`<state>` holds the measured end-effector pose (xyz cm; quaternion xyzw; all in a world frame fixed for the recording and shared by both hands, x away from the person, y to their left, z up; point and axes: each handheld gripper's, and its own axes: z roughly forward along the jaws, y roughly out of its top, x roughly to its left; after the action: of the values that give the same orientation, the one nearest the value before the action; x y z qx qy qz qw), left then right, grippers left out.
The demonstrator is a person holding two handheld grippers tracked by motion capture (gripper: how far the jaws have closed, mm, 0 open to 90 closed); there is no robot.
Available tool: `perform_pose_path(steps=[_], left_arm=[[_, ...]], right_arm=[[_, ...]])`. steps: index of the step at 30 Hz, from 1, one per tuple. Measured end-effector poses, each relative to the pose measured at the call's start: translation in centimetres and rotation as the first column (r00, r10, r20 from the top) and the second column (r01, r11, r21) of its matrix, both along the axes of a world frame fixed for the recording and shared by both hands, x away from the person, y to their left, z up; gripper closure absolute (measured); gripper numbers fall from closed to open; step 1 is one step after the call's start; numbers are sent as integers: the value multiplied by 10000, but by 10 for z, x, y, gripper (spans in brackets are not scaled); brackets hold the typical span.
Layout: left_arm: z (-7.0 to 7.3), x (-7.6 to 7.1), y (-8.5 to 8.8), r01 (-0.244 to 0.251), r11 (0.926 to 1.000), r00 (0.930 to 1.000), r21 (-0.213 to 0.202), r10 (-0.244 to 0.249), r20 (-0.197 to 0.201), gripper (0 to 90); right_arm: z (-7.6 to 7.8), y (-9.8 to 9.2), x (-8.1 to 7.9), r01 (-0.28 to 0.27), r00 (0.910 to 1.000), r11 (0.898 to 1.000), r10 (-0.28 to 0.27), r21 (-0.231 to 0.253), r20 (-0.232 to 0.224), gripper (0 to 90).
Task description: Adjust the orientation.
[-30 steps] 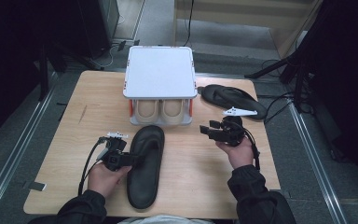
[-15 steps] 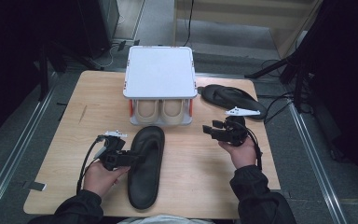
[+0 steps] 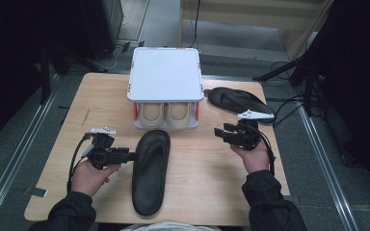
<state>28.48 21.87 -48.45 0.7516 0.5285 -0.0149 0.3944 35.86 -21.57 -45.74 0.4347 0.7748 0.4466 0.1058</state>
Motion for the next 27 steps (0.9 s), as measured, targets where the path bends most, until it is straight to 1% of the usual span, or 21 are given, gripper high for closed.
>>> perform_pose_path(steps=[2,3,4,6,10,12,14,16,17,18,19,20,21,22,23,24,25,26,27], left_arm=[[-1,3,5,39,10000,10000,-19,-39,-69,420],[-2,4,6,41,10000,10000,-23,-42,-61,420],[-2,5,7,66,10000,10000,-46,-66,-62,420],[-1,7,9,80,10000,9999,48,-81,76,420],[-1,10,14,43,10000,9999,71,-43,112,403],[-1,11,16,-17,10000,9999,37,16,164,404],[-1,13,19,29,10000,9999,37,-30,154,404],[-1,14,21,18,10000,9999,68,-19,131,404],[-1,15,22,-6,10000,9999,27,6,103,404],[-1,15,23,-52,10000,9999,26,51,109,404],[-1,15,24,-75,10000,9999,55,74,129,404],[-1,15,26,-115,9999,9998,14,115,172,404],[-1,15,27,-98,10000,9998,5,98,144,404],[-1,15,28,-121,9999,9999,11,121,113,404],[-1,15,28,-129,9999,9999,28,129,115,404],[-1,15,29,-103,9999,9999,-97,104,51,402],[-2,15,29,-85,9995,10000,-311,87,33,402],[-2,15,30,3,9980,10000,-626,-3,2,399],[-2,15,29,54,9975,10000,-704,-51,49,397]], right_arm=[[0,-4,1,137,9999,9997,-136,-192,71,496],[0,-4,1,137,9999,9997,-136,-192,71,496],[-1,-8,1,273,9996,9994,-273,-228,9,505],[-2,-10,1,320,9995,9992,-320,-226,-5,511],[-2,-19,2,499,9988,9985,-499,-232,11,547],[-1,-25,3,685,9977,9973,-685,-266,6,572],[0,-27,2,748,9972,9969,-748,-253,19,582],[0,-33,4,938,9955,9956,-938,-81,-99,629],[0,-33,4,938,9955,9956,-938,-81,-99,629],[0,-36,7,1032,9944,9947,-1033,-32,-229,665],[0,-36,7,1032,9944,9947,-1033,-32,-229,665],[1,-37,9,1076,9937,9942,-1077,-28,-301,683],[1,-39,12,1121,9935,9937,-1123,-71,-211,721],[1,-39,12,1121,9935,9937,-1123,-71,-211,721],[1,-40,14,1139,9933,9935,-1140,-94,-178,741],[-1,-44,19,1135,9934,9935,-1136,-68,-174,813],[-1,-44,19,1135,9934,9935,-1136,-68,-174,813],[-2,-45,21,1176,9930,9930,-1177,-45,-116,847],[-3,-48,24,1201,9926,9927,-1200,90,-169,864]])
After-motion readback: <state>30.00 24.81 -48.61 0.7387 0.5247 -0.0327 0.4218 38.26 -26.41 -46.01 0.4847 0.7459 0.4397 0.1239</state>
